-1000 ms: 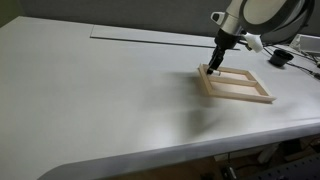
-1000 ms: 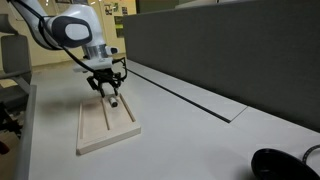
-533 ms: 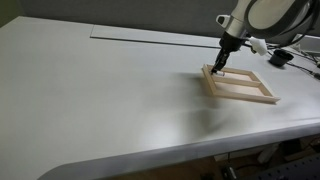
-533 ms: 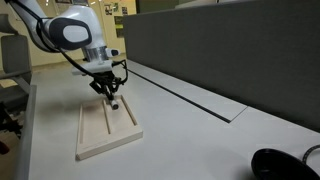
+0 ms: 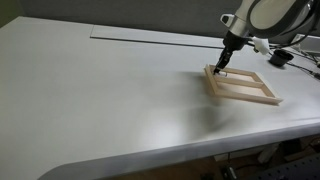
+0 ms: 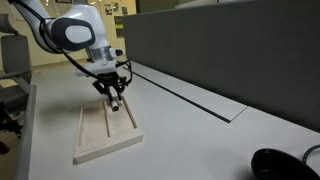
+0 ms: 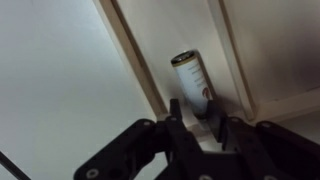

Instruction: Take the bottle on the tray and put it on the counter

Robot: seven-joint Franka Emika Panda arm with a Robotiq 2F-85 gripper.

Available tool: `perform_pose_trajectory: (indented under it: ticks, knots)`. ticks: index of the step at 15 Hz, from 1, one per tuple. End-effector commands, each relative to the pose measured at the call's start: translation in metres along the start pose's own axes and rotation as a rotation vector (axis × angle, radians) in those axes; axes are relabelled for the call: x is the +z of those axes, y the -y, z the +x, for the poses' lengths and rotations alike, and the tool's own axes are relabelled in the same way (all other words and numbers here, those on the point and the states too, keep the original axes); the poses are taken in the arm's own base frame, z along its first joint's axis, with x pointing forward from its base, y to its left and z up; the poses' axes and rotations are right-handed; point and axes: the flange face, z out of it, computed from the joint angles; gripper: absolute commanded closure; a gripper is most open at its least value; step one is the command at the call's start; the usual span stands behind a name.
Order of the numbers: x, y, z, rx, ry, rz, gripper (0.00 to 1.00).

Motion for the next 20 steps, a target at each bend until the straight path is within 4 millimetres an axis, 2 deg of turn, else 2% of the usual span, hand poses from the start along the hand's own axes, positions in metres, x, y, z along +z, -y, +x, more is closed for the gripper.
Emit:
perform_pose_trajectory:
  ticks: [1, 3, 4, 5, 6, 8, 11, 13, 15, 19, 20]
  knots:
    - [0.016, -0.003, -0.007, 0.009, 0.024, 0.012, 0.26]
    - [0.027, -0.001, -0.011, 0.003, 0.041, 0.027, 0.14]
    - [0.035, 0.001, -0.014, 0.007, 0.048, 0.041, 0.56]
    - [0.042, 0.002, -0.016, 0.009, 0.056, 0.05, 0.52]
    - [0.047, -0.004, -0.017, 0.017, 0.054, 0.05, 0.77]
    - [0.037, -0.003, -0.012, 0.008, 0.036, 0.036, 0.77]
    - [0.027, -0.002, -0.008, -0.013, 0.024, 0.019, 0.96]
    - [0.001, -0.007, 0.001, -0.031, 0.012, -0.01, 0.93]
    - [-0.012, -0.013, 0.006, -0.032, 0.0, -0.023, 0.93]
    - [-0.039, -0.041, 0.007, 0.012, -0.013, -0.067, 0.93]
    - [-0.043, -0.053, 0.004, 0.031, -0.008, -0.074, 0.93]
